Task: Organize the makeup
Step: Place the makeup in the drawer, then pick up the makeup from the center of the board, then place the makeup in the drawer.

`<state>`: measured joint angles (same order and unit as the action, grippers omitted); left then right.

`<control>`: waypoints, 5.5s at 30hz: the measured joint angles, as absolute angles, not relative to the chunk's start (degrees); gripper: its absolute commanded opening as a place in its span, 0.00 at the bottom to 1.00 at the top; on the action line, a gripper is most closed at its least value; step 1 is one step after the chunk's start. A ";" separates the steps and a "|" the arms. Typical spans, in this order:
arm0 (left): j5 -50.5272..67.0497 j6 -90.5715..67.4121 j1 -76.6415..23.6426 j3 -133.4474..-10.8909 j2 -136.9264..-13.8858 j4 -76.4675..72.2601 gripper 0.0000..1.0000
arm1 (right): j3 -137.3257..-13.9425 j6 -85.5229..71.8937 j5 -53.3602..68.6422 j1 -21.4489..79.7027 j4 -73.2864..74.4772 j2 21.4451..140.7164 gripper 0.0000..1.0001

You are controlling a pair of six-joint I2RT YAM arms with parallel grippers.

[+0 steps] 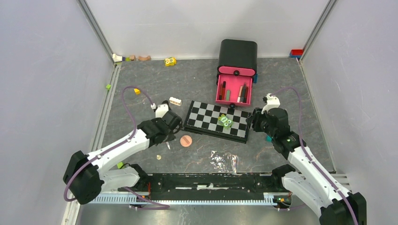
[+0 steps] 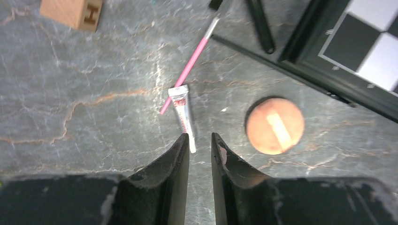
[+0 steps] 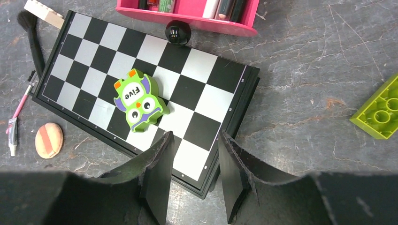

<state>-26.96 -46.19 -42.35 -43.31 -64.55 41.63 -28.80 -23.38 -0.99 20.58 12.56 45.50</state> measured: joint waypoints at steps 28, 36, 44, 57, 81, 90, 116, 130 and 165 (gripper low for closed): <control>-25.19 -51.86 -38.15 -38.02 -77.54 35.51 0.37 | -28.80 -24.45 -0.16 20.58 11.22 46.26 0.46; -23.99 -51.81 -36.71 -37.43 -77.49 32.58 0.27 | -28.80 -25.47 0.54 20.58 11.22 46.26 0.46; -23.81 -51.79 -36.64 -37.23 -77.36 31.66 0.20 | -28.80 -25.69 0.67 20.58 11.22 46.24 0.46; -23.79 -47.88 -36.60 -44.86 -72.75 36.84 0.19 | -28.80 -25.71 1.08 20.58 11.20 46.26 0.47; -5.48 -40.40 -39.53 -83.83 -103.22 25.54 0.15 | -28.80 -25.67 -0.54 20.60 13.21 42.57 0.47; -0.27 -37.39 -39.53 -97.43 -115.98 24.27 0.15 | -28.82 -25.19 -2.83 20.58 16.62 40.82 0.48; 7.81 -35.99 -39.53 -116.79 -135.26 15.66 0.23 | -29.80 -23.44 -5.23 20.58 20.60 39.44 0.48; 7.77 -35.94 -39.64 -117.36 -135.55 17.21 0.30 | -29.80 -23.16 -5.21 20.58 20.73 38.28 0.48; -10.72 -27.24 -29.12 -77.01 -78.24 35.64 0.37 | -29.76 -23.31 -5.48 20.58 20.62 37.56 0.48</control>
<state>-10.72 -27.24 -29.12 -77.01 -78.24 35.64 -29.76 -23.31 -5.48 20.58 20.62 37.56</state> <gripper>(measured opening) 0.354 0.483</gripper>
